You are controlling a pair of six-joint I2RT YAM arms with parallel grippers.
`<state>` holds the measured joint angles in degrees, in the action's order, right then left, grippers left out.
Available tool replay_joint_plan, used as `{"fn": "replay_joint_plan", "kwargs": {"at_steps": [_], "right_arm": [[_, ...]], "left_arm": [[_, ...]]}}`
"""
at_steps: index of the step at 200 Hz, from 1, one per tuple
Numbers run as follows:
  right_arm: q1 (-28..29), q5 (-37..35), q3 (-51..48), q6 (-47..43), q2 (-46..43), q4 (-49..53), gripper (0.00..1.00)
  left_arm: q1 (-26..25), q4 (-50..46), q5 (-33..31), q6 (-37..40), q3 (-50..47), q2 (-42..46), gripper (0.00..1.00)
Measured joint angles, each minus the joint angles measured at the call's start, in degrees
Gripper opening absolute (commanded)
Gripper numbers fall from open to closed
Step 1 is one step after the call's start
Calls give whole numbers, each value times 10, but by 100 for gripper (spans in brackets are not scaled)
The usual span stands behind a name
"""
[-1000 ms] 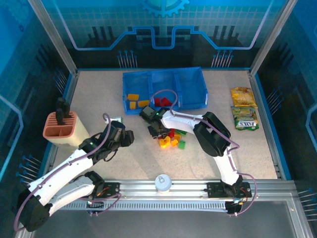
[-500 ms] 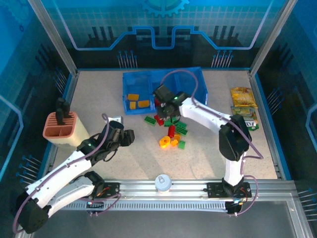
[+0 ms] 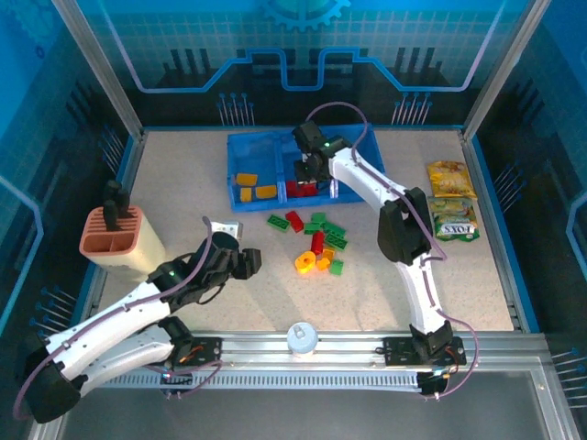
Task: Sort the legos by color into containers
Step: Place the lego in the container.
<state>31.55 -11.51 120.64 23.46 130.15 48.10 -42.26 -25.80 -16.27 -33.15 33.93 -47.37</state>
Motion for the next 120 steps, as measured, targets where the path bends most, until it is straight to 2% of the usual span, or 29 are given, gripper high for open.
{"fn": "replay_joint_plan", "kwargs": {"at_steps": [9,25,36,59,77,120], "right_arm": [[0,0,19,-3,13,8,41],[0,1,38,-7,24,20,58],[0,2,43,-11,24,27,63],[3,2,39,-10,21,27,65],[7,1,-3,-10,-6,16,65],[22,4,-169,-11,-164,-19,67]], "left_arm": [[-3,-2,0,0,0,1,57],[-9,-5,0,0,0,2,57],[-14,-6,-1,0,0,2,57],[-21,-7,-4,1,0,2,58],[-26,-7,-4,3,1,-2,59],[-33,-4,-4,19,22,-49,61]]}}
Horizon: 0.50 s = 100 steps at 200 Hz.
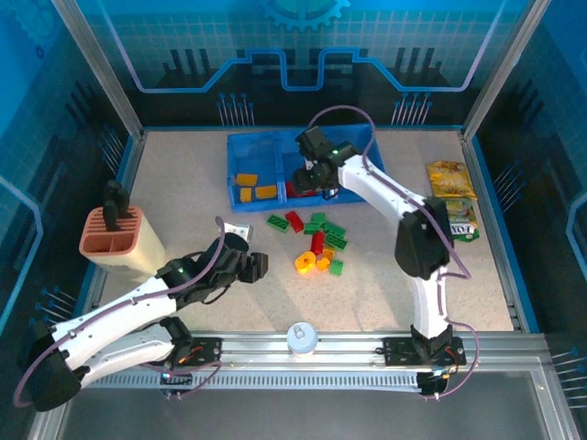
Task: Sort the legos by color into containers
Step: Place the lego in the container, then pick up the lego from the center of the table.
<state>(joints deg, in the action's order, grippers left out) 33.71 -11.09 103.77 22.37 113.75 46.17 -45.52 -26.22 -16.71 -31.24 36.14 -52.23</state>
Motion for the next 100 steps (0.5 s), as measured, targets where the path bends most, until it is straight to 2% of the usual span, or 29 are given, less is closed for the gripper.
{"fn": "replay_joint_plan", "kwargs": {"at_steps": [49,100], "right_arm": [[-1,15,-203,-20,-176,-67,67],[-32,42,-332,-54,-196,-92,65]], "left_arm": [[0,14,0,3,18,-35,63],[3,32,6,1,50,-90,63]]}}
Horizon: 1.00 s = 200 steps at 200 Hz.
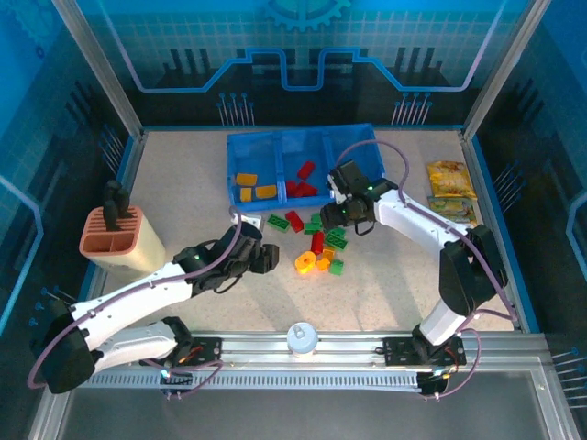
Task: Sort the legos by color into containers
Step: Pick up the lego from the center of the table.
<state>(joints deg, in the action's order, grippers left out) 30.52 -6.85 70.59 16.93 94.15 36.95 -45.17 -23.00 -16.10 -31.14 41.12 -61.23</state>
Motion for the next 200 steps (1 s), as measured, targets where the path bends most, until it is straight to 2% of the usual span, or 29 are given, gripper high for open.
{"fn": "replay_joint_plan", "kwargs": {"at_steps": [62,111,146,176,200], "right_arm": [[-6,28,0,-33,69,-23,64],[-8,30,16,-40,116,-26,59],[-10,26,34,-42,138,-26,55],[-10,19,42,-47,158,-30,47],[-10,10,42,-47,162,-30,35]], "left_arm": [[1,2,5,-1,0,15,63],[11,-8,5,-4,-8,74,63],[18,-17,5,-4,-19,86,63],[19,-20,5,-4,-20,86,63],[19,-20,5,-4,-20,87,63]]}}
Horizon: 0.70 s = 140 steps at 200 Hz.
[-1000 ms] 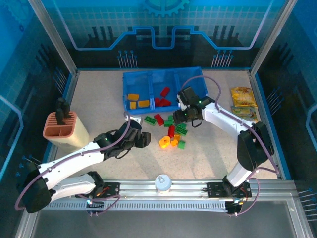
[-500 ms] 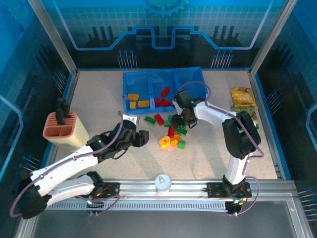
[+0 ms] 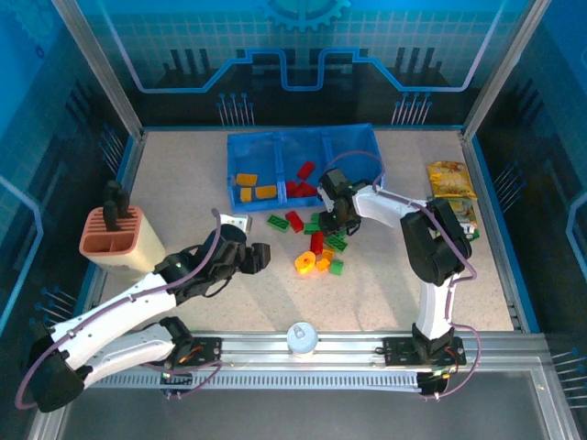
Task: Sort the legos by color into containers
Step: Pick up the lego from the center of the table, then place the lego in the container.
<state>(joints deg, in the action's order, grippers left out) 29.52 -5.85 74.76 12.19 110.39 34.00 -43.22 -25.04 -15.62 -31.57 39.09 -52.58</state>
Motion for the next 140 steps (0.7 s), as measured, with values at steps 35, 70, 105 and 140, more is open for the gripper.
{"fn": "replay_joint_plan", "kwargs": {"at_steps": [35,70,105,140], "right_arm": [[0,-8,-5,2,-6,-2,28],[0,-29,-23,4,-70,8,28],[-9,-53,-13,4,-142,14,29],[-63,-56,63,4,-122,24,29]], "left_arm": [[1,-1,0,0,-11,6,63],[2,-2,0,0,-18,7,63],[3,-1,0,0,-18,7,63],[3,-1,0,0,-18,4,62]]}}
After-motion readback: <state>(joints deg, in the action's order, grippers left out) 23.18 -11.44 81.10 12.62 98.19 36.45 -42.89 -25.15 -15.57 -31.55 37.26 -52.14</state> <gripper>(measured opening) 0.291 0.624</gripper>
